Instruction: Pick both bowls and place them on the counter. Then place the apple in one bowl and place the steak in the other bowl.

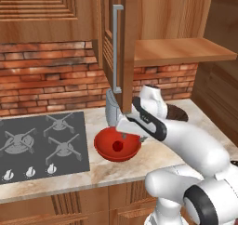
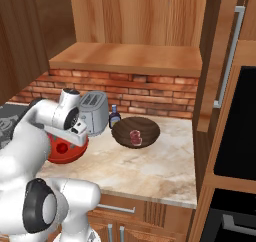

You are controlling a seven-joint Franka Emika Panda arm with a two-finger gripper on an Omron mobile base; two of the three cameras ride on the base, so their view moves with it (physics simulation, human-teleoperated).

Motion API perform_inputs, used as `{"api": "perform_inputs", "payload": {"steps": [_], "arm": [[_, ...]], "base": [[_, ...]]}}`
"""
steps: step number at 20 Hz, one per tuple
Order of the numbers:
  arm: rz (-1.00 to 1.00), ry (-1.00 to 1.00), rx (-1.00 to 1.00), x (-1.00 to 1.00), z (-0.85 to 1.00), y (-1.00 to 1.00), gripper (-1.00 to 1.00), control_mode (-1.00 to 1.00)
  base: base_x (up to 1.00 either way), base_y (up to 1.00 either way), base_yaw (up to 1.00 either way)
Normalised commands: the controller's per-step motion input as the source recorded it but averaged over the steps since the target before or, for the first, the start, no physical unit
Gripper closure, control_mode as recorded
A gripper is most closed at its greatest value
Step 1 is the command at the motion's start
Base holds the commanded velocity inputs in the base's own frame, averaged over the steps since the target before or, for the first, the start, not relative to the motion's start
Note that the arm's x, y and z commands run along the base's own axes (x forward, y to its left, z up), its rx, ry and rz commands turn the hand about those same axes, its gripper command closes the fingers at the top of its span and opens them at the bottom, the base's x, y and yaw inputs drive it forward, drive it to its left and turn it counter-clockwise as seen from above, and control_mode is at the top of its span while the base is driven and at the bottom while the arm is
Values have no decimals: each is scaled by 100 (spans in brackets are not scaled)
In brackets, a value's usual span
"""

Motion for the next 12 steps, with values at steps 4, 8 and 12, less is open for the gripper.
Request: {"api": "perform_inputs", "payload": {"steps": [4,8,12], "arm": [[12,-4,0,-50,46,-39,-100,-100],[13,-2,0,-51,49,-39,-100,-100],[13,0,-2,-53,40,-38,-100,-100]], "base": [[0,0,0],[0,0,0],[0,0,0]]}}
